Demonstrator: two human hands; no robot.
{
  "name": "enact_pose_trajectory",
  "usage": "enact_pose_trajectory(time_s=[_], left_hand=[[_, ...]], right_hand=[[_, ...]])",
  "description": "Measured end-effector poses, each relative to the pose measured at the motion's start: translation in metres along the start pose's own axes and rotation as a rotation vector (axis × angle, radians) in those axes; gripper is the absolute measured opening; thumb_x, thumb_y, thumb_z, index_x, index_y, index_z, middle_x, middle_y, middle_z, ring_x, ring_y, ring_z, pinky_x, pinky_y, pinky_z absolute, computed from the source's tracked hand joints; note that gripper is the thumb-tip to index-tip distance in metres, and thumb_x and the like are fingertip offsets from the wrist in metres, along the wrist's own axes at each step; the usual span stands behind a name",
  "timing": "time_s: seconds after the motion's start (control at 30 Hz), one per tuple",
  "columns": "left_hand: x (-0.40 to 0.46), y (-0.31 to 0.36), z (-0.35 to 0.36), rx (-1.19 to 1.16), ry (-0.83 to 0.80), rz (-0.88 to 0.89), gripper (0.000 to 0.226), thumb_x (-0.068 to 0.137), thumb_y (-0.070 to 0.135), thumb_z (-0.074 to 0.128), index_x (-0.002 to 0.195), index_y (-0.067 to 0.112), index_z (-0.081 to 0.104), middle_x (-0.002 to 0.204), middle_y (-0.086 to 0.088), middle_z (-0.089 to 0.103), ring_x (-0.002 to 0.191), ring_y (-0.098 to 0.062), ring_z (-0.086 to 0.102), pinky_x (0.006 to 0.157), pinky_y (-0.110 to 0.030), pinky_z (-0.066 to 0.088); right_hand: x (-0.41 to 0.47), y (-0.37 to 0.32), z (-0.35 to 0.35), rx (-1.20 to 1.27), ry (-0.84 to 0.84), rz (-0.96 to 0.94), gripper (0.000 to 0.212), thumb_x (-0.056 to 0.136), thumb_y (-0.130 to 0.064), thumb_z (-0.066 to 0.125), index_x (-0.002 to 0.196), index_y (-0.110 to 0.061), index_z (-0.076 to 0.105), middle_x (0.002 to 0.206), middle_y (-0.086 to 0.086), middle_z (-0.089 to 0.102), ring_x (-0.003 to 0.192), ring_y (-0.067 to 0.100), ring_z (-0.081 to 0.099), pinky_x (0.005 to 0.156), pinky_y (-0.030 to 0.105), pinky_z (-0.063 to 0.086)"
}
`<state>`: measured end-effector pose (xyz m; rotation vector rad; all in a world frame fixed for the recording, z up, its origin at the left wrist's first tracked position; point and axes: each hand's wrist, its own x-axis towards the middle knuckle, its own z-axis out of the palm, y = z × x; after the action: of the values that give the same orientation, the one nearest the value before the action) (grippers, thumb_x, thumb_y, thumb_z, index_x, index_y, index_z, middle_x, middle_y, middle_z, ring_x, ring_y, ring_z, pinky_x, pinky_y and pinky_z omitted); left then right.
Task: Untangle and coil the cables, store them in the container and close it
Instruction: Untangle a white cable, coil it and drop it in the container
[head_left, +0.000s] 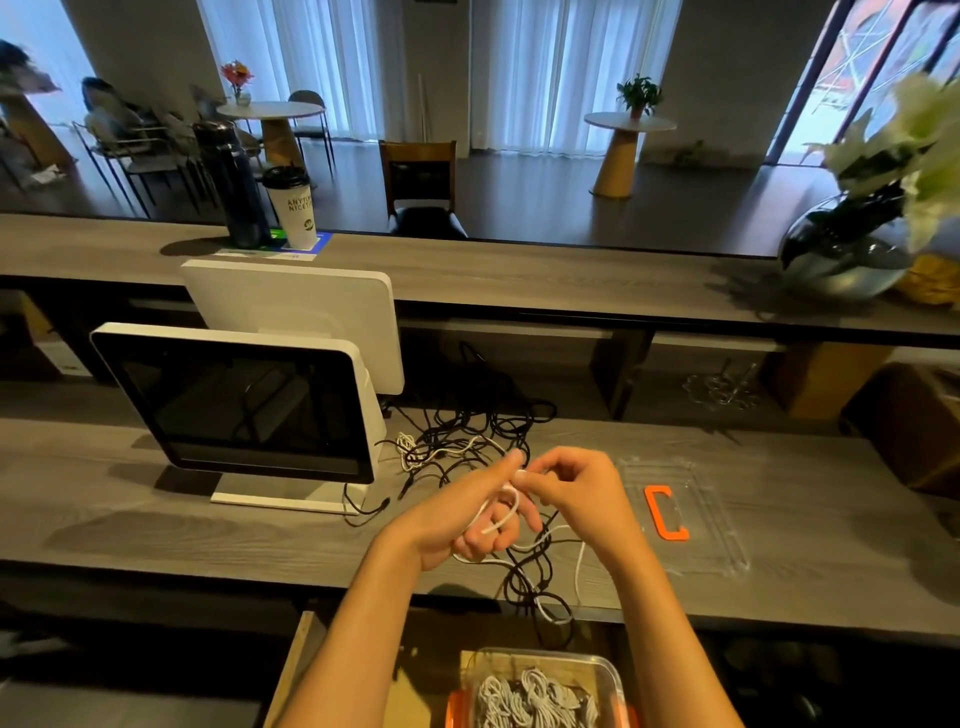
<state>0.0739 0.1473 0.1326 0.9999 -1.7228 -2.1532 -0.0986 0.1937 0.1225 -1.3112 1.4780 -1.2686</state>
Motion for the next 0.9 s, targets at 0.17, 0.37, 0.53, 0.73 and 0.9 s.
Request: enact_pose_trajectory(time_s=[0.17, 0.37, 0.53, 0.73, 0.9], left_hand=[[-0.005, 0.0, -0.005, 0.1, -0.09, -0.019, 0.042, 0.102, 0.045, 0.047, 0.072, 0.019, 0.058, 0.058, 0.005, 0.04, 0.045, -0.007, 0.029, 0.039, -0.014, 0.023], [-0.002, -0.004, -0.019, 0.101, 0.518, 0.102, 0.052, 0.106, 0.044, 0.034, 0.094, 0.005, 0.067, 0.068, -0.011, 0.071, 0.053, -0.026, 0.066, 0.051, -0.031, 0.054], [0.003, 0.0, -0.026, -0.704, 0.723, 0.421, 0.046, 0.108, 0.038, 0.03, 0.114, 0.004, 0.061, 0.097, -0.014, 0.075, 0.092, -0.03, 0.074, 0.079, -0.041, 0.06], [-0.004, 0.005, -0.033, -0.952, 0.767, 0.552, 0.04, 0.107, 0.04, 0.034, 0.091, 0.012, 0.058, 0.066, 0.0, 0.051, 0.057, -0.012, 0.05, 0.065, -0.029, 0.048], [-0.001, -0.001, -0.032, -0.192, 1.05, 0.377, 0.034, 0.107, 0.027, 0.039, 0.094, 0.011, 0.066, 0.074, -0.005, 0.06, 0.056, -0.011, 0.054, 0.055, -0.027, 0.05]], right_hand=[[-0.001, 0.007, -0.003, 0.017, -0.045, 0.053, 0.009, 0.08, -0.015, 0.081, 0.072, -0.015, 0.077, 0.065, 0.009, 0.067, 0.061, 0.013, 0.056, 0.061, 0.028, 0.045], [-0.002, 0.012, -0.012, -0.072, -0.099, 0.083, 0.009, 0.086, -0.018, 0.075, 0.079, -0.015, 0.078, 0.074, 0.012, 0.071, 0.067, 0.015, 0.06, 0.068, 0.028, 0.05], [-0.002, 0.018, -0.011, -0.07, -0.113, 0.109, 0.01, 0.087, -0.017, 0.074, 0.078, -0.015, 0.077, 0.066, 0.004, 0.066, 0.062, 0.018, 0.06, 0.064, 0.03, 0.053], [-0.004, 0.02, -0.011, -0.04, -0.18, 0.084, 0.01, 0.09, -0.015, 0.07, 0.084, -0.017, 0.077, 0.072, 0.004, 0.067, 0.067, 0.016, 0.061, 0.069, 0.03, 0.054], [-0.009, 0.013, -0.009, -0.026, -0.242, 0.021, 0.014, 0.095, -0.013, 0.063, 0.096, -0.015, 0.078, 0.073, -0.003, 0.067, 0.069, 0.011, 0.059, 0.067, 0.023, 0.05]])
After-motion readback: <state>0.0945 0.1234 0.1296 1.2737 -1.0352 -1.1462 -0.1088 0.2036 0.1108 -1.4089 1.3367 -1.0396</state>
